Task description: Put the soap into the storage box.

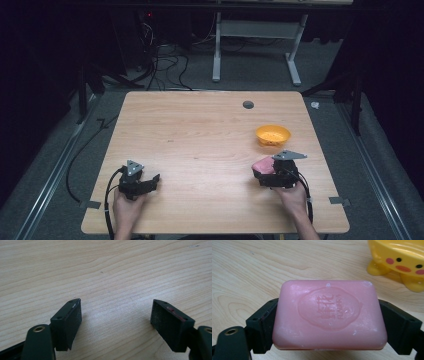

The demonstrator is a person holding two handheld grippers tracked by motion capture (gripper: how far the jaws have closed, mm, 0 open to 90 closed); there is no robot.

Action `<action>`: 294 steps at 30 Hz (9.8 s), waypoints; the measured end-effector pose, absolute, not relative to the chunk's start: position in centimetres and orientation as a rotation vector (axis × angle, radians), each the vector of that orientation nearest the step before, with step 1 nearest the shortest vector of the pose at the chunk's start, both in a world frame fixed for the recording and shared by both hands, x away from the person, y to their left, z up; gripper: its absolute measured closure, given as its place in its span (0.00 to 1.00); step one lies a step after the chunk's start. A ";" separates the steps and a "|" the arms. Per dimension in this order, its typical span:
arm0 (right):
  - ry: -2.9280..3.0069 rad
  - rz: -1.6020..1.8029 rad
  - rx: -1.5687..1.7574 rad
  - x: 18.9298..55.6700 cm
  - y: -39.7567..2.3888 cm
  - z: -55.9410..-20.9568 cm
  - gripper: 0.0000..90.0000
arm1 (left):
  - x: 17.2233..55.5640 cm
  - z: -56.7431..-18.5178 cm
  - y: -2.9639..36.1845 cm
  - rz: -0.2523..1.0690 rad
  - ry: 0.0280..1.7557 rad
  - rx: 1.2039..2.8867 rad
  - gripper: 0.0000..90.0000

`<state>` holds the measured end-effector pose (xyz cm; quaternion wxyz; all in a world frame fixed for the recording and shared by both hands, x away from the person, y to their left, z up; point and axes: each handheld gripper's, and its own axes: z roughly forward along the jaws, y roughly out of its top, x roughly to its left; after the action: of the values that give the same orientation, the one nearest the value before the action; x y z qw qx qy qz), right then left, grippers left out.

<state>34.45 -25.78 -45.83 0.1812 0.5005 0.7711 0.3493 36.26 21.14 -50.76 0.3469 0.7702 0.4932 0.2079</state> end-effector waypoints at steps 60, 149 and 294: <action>2.004 1.010 1.570 39.7 -28.3 -41.3 0.15 | 36.2 -50.8 21.1 0.533 1.260 2.012 0.27; 1.832 0.773 1.873 48.0 -28.5 -45.3 0.15 | 36.4 -50.8 21.0 0.529 1.258 2.020 0.22; 1.890 1.163 1.500 34.6 -29.4 -42.7 0.26 | 36.2 -50.8 20.9 0.533 1.254 2.017 0.22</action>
<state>34.57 -29.37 -42.65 0.2293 0.5450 0.6868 0.4227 36.25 20.86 -50.83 0.3464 0.7773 0.4833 0.2055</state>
